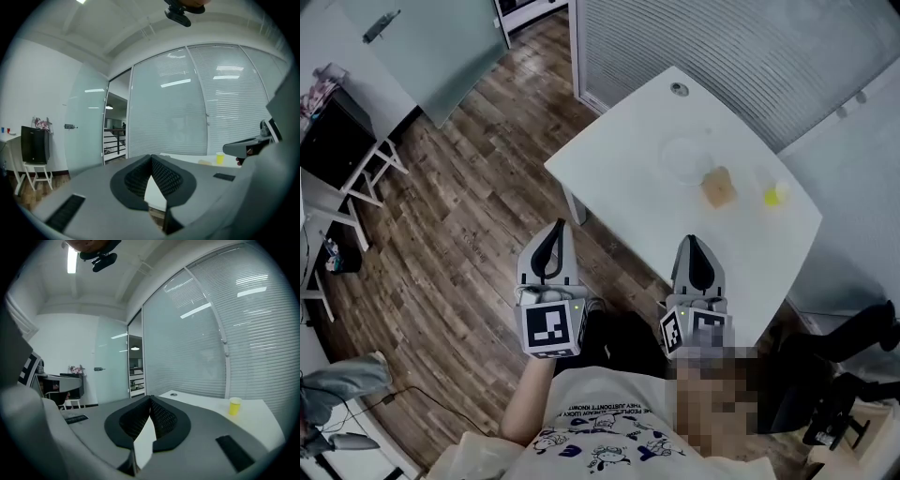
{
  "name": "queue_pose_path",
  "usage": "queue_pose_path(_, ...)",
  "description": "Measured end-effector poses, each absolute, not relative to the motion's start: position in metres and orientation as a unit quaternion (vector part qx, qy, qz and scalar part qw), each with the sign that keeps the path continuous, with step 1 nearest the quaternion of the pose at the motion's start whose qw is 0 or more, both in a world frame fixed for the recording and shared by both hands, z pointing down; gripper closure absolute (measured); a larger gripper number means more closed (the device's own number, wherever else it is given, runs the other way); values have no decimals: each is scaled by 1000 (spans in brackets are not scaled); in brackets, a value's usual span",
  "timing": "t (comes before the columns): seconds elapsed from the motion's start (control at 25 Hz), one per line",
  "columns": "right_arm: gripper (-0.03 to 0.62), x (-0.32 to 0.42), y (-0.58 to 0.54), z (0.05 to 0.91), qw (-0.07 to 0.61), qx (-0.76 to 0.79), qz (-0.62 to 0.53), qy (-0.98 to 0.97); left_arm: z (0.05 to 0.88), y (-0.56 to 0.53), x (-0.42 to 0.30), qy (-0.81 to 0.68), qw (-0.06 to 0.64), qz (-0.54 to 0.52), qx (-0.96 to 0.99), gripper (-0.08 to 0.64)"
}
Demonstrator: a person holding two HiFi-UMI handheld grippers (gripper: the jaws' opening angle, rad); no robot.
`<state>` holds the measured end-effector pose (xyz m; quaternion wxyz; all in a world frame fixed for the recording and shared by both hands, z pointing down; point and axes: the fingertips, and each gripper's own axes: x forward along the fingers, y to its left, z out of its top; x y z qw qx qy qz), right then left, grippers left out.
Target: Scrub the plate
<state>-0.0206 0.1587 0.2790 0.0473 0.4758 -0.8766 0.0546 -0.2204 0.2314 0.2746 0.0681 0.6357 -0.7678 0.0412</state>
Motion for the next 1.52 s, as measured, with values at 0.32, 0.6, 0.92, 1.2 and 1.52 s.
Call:
queue_pose_path(0.32,592,6,124,287,55,521,61,-850,288,179,-205,-737,82,49,670,529)
queue_pose_path(0.6,592,30,78,290,55,545,64,-834,291,127,-194,-724,81,56,682,529)
queue_pose_path(0.92,591,46,23,300,64,555,73,-826,298,65,-172,-708,87,66,698,529)
queue_pose_path(1.2,591,65,-18,309,66,558,84,-823,300,18,-148,-700,87,77,704,530)
queue_pose_path(1.52,591,88,-54,330,73,554,107,-823,312,-16,-118,-691,89,105,710,530)
